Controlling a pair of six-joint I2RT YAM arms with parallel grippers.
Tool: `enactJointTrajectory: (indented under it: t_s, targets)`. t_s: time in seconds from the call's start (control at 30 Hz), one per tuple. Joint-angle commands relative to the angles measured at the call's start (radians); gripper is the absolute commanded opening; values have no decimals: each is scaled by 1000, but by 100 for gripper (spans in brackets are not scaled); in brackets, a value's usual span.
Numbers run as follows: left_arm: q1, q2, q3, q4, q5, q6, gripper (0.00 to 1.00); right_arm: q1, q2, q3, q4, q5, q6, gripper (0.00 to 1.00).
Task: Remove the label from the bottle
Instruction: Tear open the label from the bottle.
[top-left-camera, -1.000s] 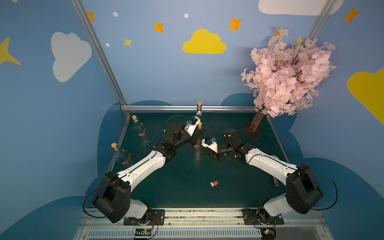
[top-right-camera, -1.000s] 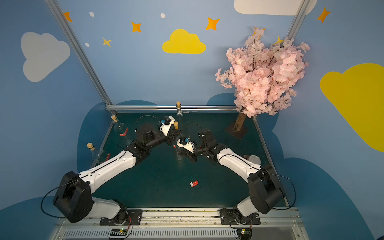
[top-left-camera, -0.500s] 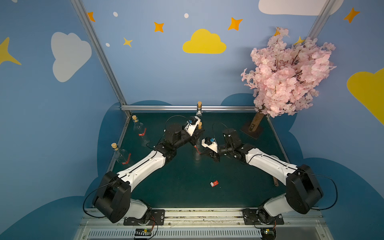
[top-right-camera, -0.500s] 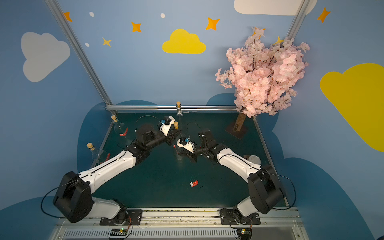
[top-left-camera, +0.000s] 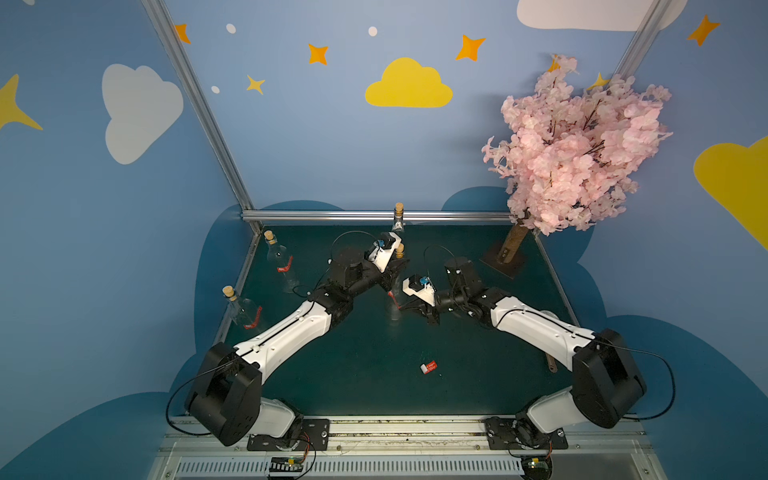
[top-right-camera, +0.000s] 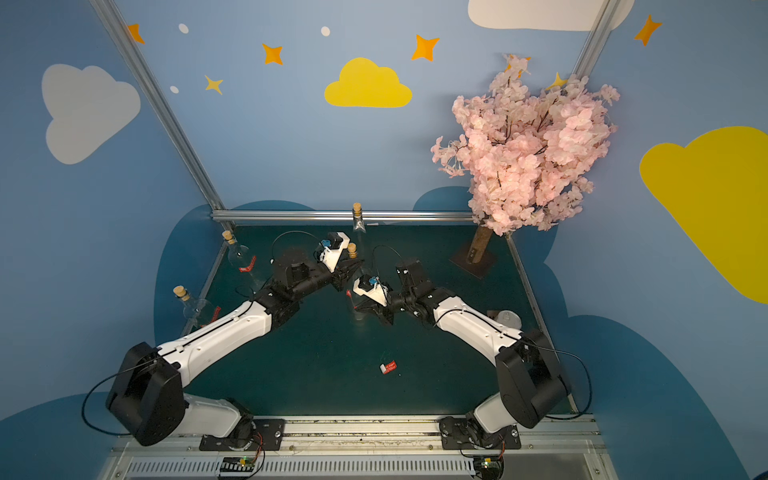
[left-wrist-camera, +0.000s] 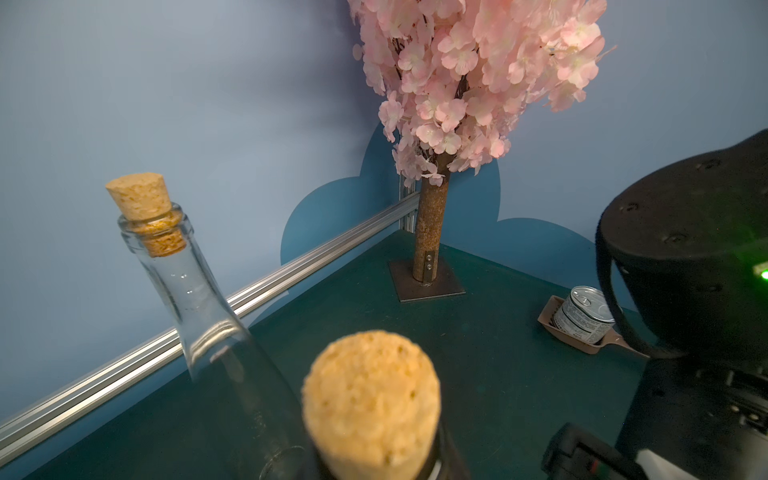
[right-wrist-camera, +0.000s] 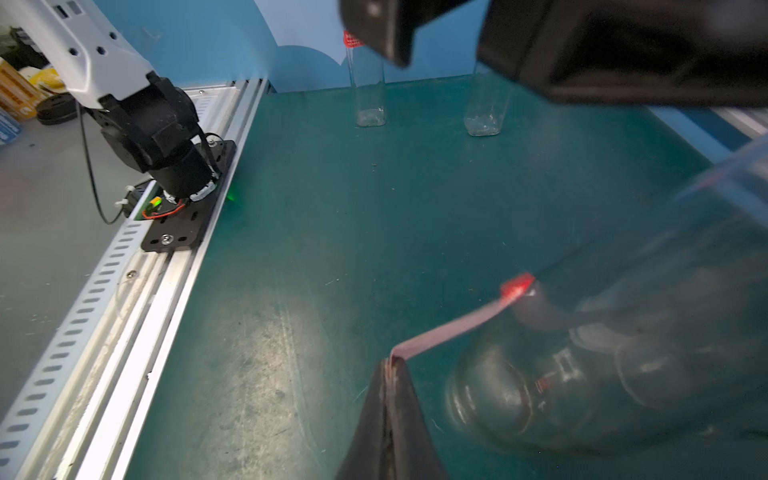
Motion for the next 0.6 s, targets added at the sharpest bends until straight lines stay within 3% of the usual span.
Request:
enactJointTrajectory:
  t_s: [0.0,0.33,0.57]
  targets:
    - [17,31,-8,-93,-76,73,17,12,2,5,-30,-41,-3,0]
    - [13,23,-11,-89,-81,77,16,13,-7,6,-29,-39,8,0]
    - [12,3,-3,-38,-131,93,12,30,-57,-36,57,86,177,0]
